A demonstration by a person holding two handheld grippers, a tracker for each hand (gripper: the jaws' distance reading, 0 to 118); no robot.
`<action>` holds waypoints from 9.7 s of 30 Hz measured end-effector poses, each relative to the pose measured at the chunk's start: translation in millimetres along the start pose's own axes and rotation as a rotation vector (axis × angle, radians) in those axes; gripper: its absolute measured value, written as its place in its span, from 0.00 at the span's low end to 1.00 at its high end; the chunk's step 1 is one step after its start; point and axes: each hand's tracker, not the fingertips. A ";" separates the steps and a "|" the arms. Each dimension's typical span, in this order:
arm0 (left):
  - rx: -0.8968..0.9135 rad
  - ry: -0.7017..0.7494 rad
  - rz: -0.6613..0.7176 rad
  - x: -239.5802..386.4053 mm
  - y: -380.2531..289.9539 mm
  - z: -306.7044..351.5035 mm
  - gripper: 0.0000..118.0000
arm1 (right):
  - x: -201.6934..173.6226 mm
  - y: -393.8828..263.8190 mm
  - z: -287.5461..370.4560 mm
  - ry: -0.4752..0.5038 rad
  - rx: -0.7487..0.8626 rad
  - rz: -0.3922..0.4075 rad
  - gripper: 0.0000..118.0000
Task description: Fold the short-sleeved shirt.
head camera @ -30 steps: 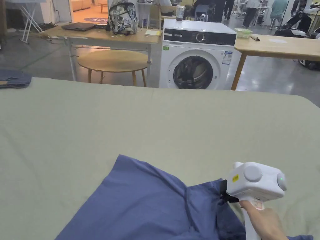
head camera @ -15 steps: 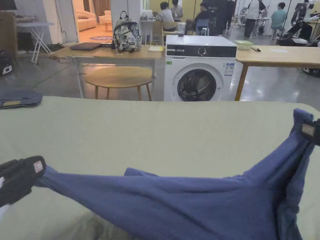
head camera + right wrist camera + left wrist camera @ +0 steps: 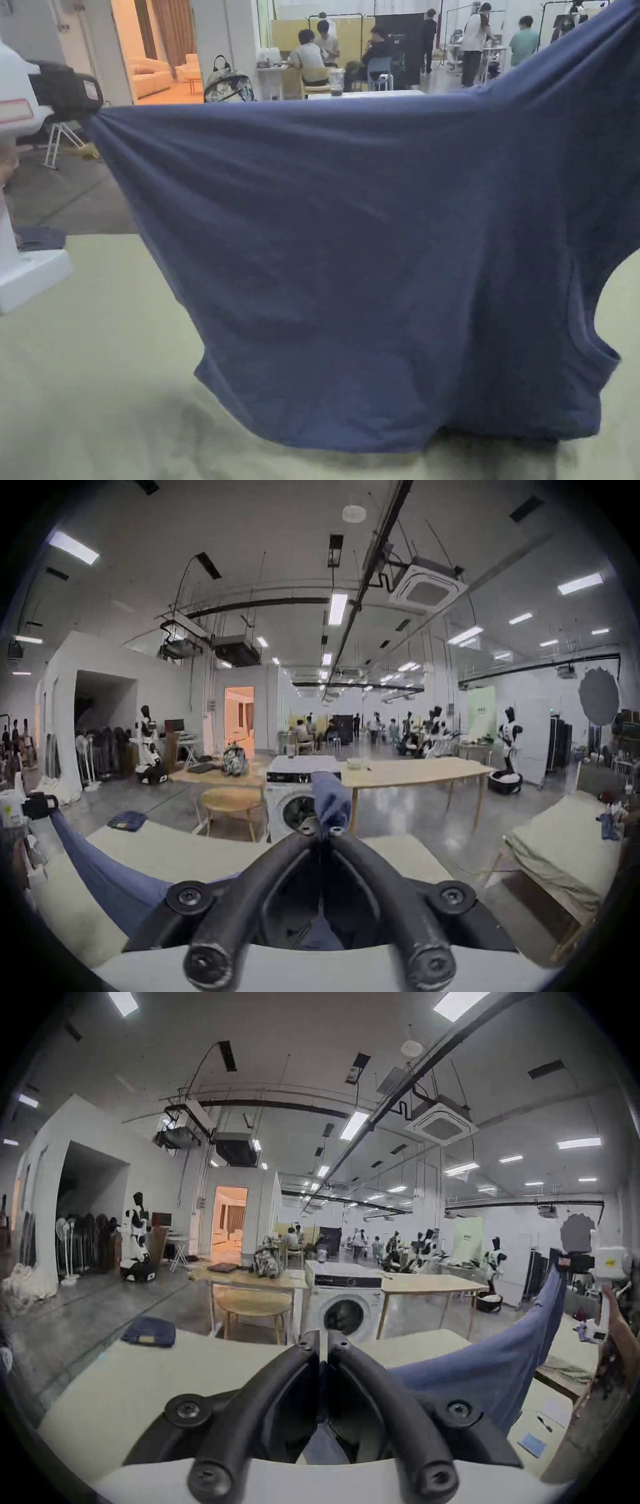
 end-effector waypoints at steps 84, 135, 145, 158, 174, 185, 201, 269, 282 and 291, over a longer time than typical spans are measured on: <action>-0.251 0.135 0.056 58.1 -290.0 267.3 0.00 | -67.7 -420.6 226.0 0.146 -0.427 -0.103 0.00; -0.508 0.150 0.226 -23.2 -334.9 221.8 0.00 | -0.2 -437.3 167.8 0.097 -0.565 -0.207 0.02; -0.633 0.151 0.219 -89.3 -358.7 70.2 0.45 | -9.9 -449.8 28.0 0.076 -0.643 -0.133 0.41; -0.388 0.068 0.035 11.1 -292.8 181.5 0.34 | -17.1 -419.2 128.1 0.068 -0.413 -0.144 0.44; -0.444 0.114 0.214 -2.8 -326.0 197.6 0.43 | -68.0 -436.4 191.7 0.167 -0.456 -0.086 0.00; -0.729 0.165 0.323 -56.0 -422.7 100.6 0.00 | -36.4 -446.0 195.6 0.111 -0.495 -0.150 0.00; -0.795 0.190 0.222 -33.9 -409.5 100.0 0.00 | 26.5 -518.8 95.7 -0.126 -0.675 -0.404 0.05; -0.903 0.241 0.150 -83.9 -393.5 -36.1 0.00 | -36.7 -422.9 126.9 0.143 -0.619 -0.066 0.61; -0.903 0.259 0.156 -70.7 -387.4 -24.5 0.00 | -6.3 -487.2 -91.3 -0.013 -1.032 -0.100 0.00; -0.673 0.096 0.210 -69.7 -326.2 42.3 0.00 | -5.6 -420.6 -19.4 0.097 -0.778 -0.040 0.00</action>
